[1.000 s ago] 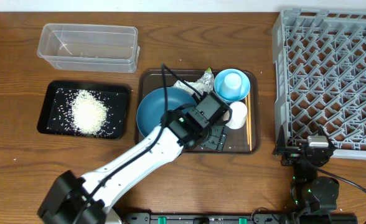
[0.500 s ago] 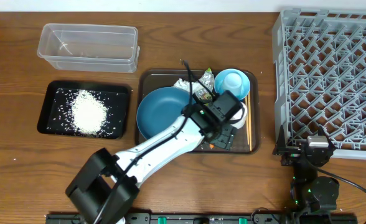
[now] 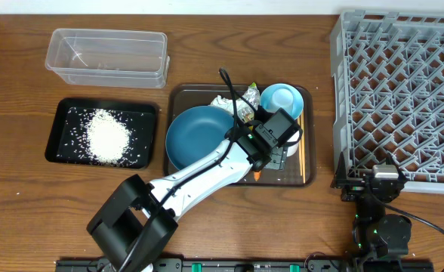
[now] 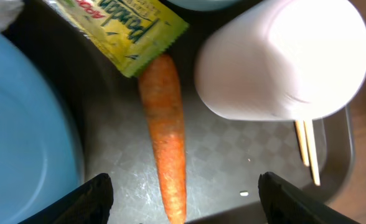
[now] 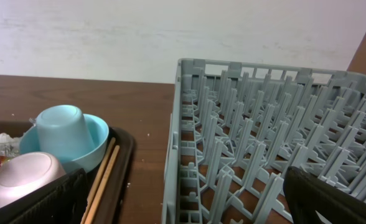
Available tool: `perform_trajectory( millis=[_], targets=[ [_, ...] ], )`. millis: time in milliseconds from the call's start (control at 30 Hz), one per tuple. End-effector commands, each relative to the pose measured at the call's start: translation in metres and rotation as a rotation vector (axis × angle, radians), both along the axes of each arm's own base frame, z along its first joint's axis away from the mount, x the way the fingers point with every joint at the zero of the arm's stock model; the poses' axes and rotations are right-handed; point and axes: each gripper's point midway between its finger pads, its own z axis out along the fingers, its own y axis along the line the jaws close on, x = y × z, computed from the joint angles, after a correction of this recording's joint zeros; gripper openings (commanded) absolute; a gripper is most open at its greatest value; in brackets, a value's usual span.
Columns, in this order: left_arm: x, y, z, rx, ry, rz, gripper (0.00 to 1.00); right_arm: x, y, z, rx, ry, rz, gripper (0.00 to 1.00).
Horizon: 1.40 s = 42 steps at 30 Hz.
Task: Sort waste into correct bins and load items into the dishwasher rack
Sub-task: 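Lower the left gripper onto the carrot and close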
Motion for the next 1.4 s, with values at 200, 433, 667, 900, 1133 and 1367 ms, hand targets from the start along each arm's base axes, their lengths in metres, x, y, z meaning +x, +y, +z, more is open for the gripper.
perform_trajectory(
  millis=[200,433,667,900,1133,1367],
  targets=[
    [0.014,0.007,-0.018,0.049,-0.02,0.121,0.77,0.0,-0.002,0.0,0.01,-0.001,-0.009,0.99],
    [0.014,0.004,-0.028,0.058,-0.011,0.123,0.74,0.0,-0.002,0.0,0.01,-0.001,-0.009,0.99],
    [0.014,0.001,-0.046,0.072,0.001,0.122,0.72,0.0,-0.002,0.0,0.01,-0.001,-0.009,0.99],
    [0.019,-0.003,-0.048,0.06,-0.018,0.125,0.67,0.0,-0.002,0.0,0.01,-0.001,-0.009,0.99],
    [0.019,0.002,-0.056,0.084,-0.017,0.145,0.61,0.0,-0.002,0.0,0.01,-0.001,-0.009,0.99],
    [0.016,0.006,-0.069,0.111,0.001,0.144,0.59,0.0,-0.002,0.0,0.01,-0.001,-0.009,0.99]
  ],
)
